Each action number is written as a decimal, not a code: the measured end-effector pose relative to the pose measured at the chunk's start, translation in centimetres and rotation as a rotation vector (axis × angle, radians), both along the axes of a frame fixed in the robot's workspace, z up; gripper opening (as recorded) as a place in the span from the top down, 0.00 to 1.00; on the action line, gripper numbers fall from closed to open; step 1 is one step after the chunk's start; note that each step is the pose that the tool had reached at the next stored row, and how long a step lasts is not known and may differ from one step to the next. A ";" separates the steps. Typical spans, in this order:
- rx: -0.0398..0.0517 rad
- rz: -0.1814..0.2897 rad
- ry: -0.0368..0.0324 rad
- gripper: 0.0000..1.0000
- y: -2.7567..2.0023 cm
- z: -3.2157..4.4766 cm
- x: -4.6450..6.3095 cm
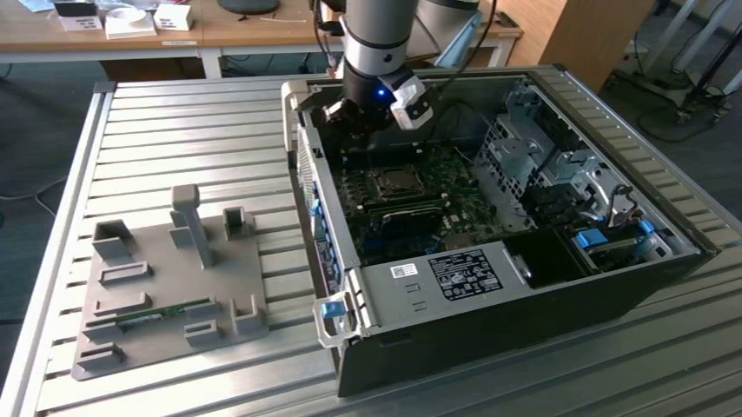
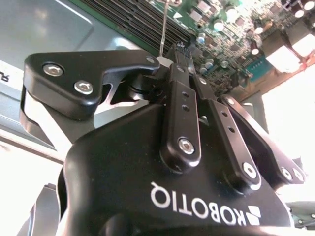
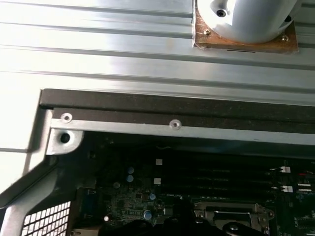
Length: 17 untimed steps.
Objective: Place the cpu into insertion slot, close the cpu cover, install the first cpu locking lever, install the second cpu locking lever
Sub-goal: 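Install the first cpu locking lever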
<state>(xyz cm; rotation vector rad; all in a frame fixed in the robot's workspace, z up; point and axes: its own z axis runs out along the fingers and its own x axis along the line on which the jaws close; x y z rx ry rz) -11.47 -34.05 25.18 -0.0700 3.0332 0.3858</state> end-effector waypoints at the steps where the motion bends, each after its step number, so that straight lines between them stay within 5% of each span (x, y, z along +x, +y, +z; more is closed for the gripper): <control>1: -0.0001 0.000 0.0000 0.89 0.01 0.00 0.2; 11: -0.0001 -0.001 0.0001 0.89 0.07 0.00 2.0; 17: 0.0000 -0.001 0.0000 0.89 0.09 -0.01 2.0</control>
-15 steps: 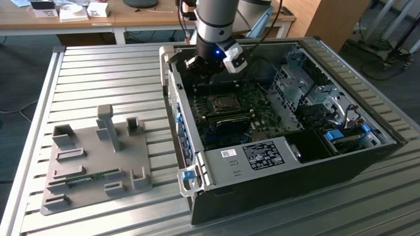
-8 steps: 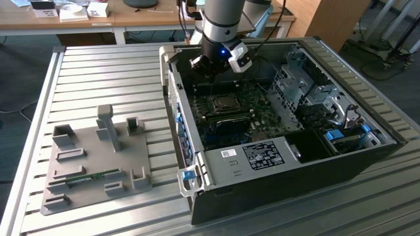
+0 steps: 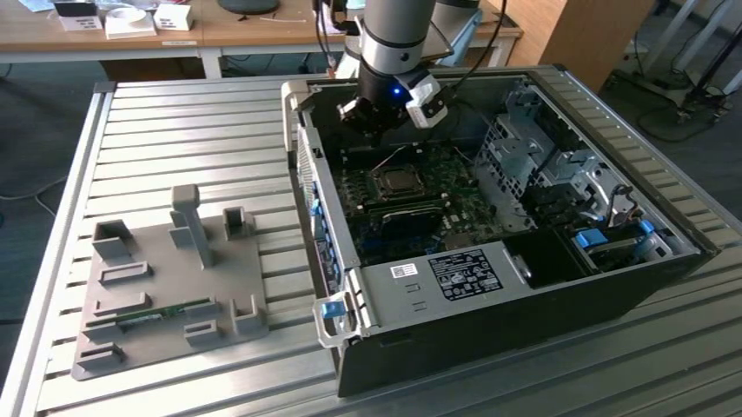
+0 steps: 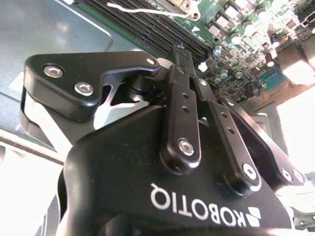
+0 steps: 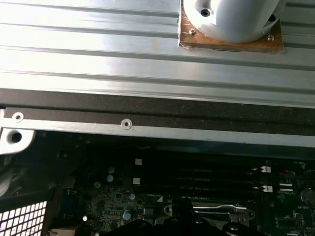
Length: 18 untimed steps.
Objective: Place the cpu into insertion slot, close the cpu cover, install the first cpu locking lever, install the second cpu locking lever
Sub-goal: 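Install the first cpu locking lever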
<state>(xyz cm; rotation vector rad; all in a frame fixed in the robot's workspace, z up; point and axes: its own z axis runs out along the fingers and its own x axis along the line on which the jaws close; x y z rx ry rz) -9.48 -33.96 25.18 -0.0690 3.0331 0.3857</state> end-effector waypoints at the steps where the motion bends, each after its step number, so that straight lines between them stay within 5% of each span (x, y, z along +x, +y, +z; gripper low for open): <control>1: 0.0001 0.000 0.0000 0.89 0.00 -0.01 0.0; 4: -0.0057 0.000 0.0004 0.89 0.01 -0.03 0.1; 8: -0.0459 0.000 0.0004 0.89 0.06 -0.05 0.2; 14: -0.0492 0.000 0.0021 0.89 0.25 -0.13 0.5; 18: -0.0491 0.000 0.0108 0.89 0.30 -0.19 1.3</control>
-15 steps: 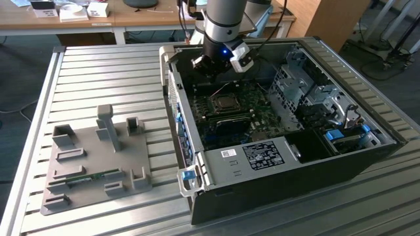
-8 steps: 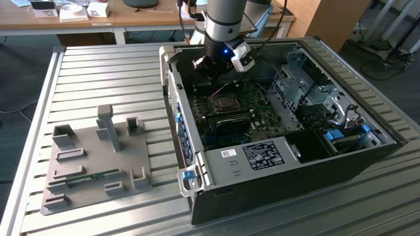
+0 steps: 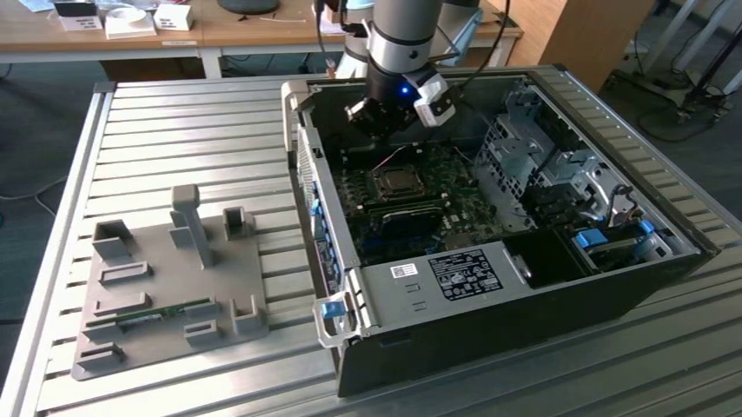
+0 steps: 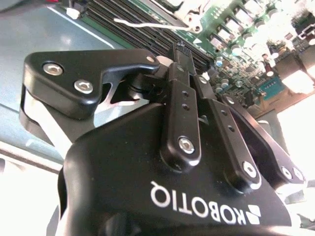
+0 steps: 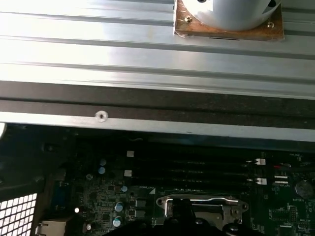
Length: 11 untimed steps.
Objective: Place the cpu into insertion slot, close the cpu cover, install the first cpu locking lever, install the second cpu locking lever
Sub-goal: 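Install the first cpu locking lever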
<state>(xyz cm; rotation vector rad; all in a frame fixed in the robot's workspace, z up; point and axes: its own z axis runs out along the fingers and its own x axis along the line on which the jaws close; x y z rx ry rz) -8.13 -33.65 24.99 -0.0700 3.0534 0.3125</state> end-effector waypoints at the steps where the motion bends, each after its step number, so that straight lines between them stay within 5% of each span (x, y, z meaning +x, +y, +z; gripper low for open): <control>1: 0.0000 0.000 0.0029 0.89 0.03 -0.02 0.2; 4: 0.0000 0.000 0.0096 0.89 0.11 -0.11 0.8; 11: 0.0002 0.000 0.0136 0.89 0.13 -0.25 1.2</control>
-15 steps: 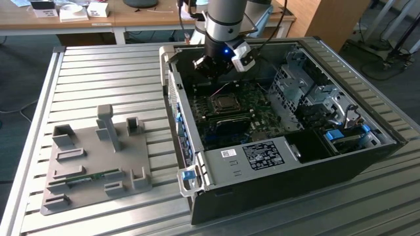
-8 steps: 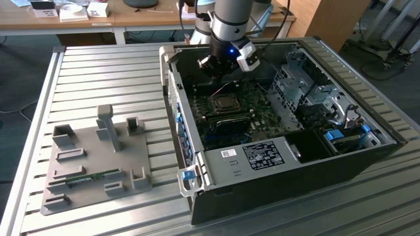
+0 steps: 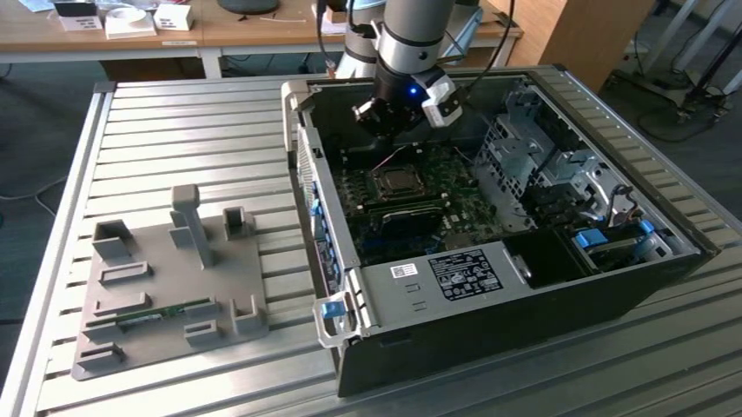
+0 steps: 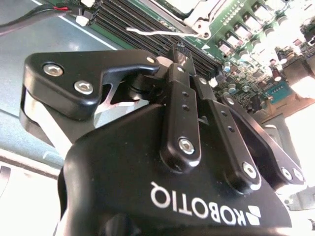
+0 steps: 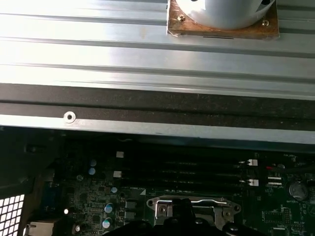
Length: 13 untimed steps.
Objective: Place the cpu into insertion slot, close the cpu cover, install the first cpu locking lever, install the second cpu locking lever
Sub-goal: 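Install the first cpu locking lever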
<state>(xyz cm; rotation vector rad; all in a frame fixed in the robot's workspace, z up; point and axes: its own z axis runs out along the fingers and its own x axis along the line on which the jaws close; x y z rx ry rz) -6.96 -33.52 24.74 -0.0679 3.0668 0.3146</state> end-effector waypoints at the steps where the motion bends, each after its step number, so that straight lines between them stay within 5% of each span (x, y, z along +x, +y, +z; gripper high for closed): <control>1: -0.0001 0.000 0.0001 0.89 0.00 0.00 0.0; 3: -0.0004 0.000 0.0026 0.89 0.01 -0.01 0.0; 5: -0.0007 0.000 0.0270 0.89 0.01 -0.01 0.1; 6: -0.0007 0.000 0.0323 0.89 0.00 0.00 0.1; 11: -0.0006 0.000 0.0348 0.89 0.01 -0.03 0.2; 13: -0.0006 0.000 0.0409 0.89 0.01 -0.07 0.4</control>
